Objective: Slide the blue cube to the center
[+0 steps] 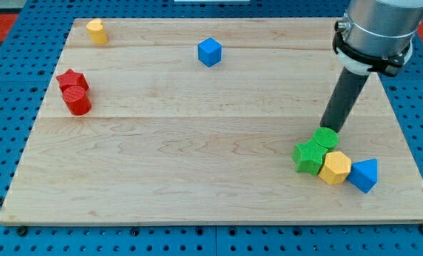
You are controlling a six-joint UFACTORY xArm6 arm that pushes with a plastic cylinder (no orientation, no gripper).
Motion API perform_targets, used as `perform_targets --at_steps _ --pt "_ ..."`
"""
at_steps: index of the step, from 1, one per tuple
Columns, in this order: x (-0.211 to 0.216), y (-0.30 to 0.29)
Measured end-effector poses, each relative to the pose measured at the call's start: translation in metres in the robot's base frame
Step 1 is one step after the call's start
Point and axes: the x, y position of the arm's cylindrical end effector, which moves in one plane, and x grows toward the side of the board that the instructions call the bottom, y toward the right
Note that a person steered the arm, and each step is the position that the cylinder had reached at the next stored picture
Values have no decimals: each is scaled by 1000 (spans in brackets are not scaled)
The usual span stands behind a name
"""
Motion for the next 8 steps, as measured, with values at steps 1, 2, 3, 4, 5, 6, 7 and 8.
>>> perform_targets --at_steps 1,2,3,4,5,6,7,8 --pt "-21 -23" --pt "-34 -56" --pt "-43 -81" --pt "-47 -95" --pt "-47 -132" --pt "-45 -228" --pt "-62 -286" --pt "-108 -276"
